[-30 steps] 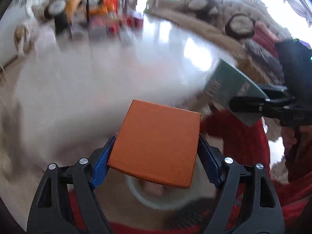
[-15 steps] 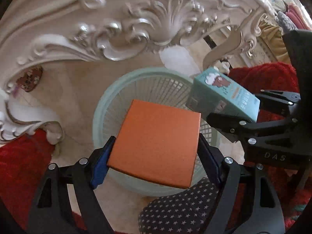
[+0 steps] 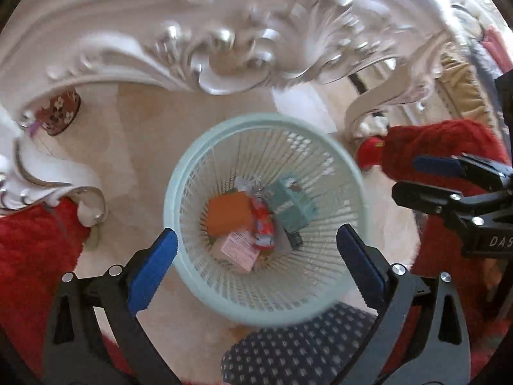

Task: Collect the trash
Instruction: 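Carry both boxes over the wastebasket and open both tools to drop them, then grasp the black dotted box with the left tool while the right tool grasps the white bread packet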

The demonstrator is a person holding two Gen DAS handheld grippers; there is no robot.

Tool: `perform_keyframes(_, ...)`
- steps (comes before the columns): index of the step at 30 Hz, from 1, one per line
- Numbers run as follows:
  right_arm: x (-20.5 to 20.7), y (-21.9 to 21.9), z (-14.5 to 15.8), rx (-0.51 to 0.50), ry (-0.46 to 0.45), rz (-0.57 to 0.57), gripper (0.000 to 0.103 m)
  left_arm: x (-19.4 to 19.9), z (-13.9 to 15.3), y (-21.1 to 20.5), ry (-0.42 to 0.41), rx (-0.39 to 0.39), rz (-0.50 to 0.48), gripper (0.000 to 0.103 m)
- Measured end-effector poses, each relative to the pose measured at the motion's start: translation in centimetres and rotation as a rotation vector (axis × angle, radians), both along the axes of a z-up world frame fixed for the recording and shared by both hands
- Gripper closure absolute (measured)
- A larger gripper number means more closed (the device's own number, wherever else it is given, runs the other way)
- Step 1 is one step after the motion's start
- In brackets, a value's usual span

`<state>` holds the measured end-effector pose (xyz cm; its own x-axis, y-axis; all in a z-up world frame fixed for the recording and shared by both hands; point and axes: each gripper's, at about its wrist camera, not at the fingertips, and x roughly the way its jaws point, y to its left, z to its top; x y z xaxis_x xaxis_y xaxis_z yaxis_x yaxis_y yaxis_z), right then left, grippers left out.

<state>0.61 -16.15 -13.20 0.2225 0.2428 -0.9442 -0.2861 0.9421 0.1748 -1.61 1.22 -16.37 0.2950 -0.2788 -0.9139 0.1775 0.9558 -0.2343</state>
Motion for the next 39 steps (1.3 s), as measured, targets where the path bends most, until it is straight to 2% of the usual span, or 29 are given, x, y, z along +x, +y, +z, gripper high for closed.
perform_keyframes(3, -1.5, -0.5, 5.1, 0.087, -0.073, 0.084, 0.030, -1.9, 6.1, 0.6, -0.134, -0.023, -0.074, 0.006)
perform_keyframes(6, -1.2, -1.6, 12.4, 0.179, -0.253, 0.081, 0.030, -1.4, 13.0, 1.4, -0.305, 0.015, -0.084, 0.006)
perform_keyframes(9, 1.8, -2.0, 17.2, 0.193, -0.434, 0.014, 0.030, 2.7, 18.6, 3.0, -0.473, 0.053, 0.016, 0.006)
perform_keyframes(12, 6.9, -1.5, 19.2, 0.143, -0.541, -0.065, 0.030, 10.1, 22.0, 4.6, -0.595, 0.106, 0.193, 0.006)
perform_keyframes(15, 12.2, -0.3, 19.1, 0.139, -0.548, -0.107, 0.030, 16.7, 22.9, 5.9, -0.586, 0.070, 0.297, 0.006)
perform_keyframes(16, 13.6, 0.1, 19.0, 0.135, -0.541, -0.111, 0.030, 19.5, 23.2, 6.0, -0.587, 0.052, 0.305, 0.006)
perform_keyframes(19, 18.5, 2.2, 18.3, 0.085, -0.527, -0.076, 0.030, 25.7, 23.2, 5.4, -0.585, 0.069, 0.258, 0.006)
perform_keyframes(22, 21.8, 4.0, 17.6, 0.037, -0.507, -0.044, 0.030, 31.4, 21.9, 4.8, -0.555, 0.136, 0.207, 0.006)
perform_keyframes(25, 25.7, 5.0, 16.9, 0.021, -0.479, -0.029, 0.030, 35.7, 20.5, 5.3, -0.500, 0.119, 0.186, 0.006)
perform_keyframes(30, 29.7, 6.9, 16.5, -0.007, -0.466, -0.022, 0.030, 39.5, 19.4, 5.1, -0.465, 0.124, 0.150, 0.006)
perform_keyframes(33, 30.8, 8.0, 16.2, -0.005, -0.452, -0.026, 0.030, 40.8, 19.0, 4.7, -0.426, 0.087, 0.109, 0.006)
perform_keyframes(39, 32.4, 8.4, 15.3, -0.008, -0.423, -0.038, 0.030, 42.1, 18.3, 3.8, -0.413, 0.158, 0.066, 0.006)
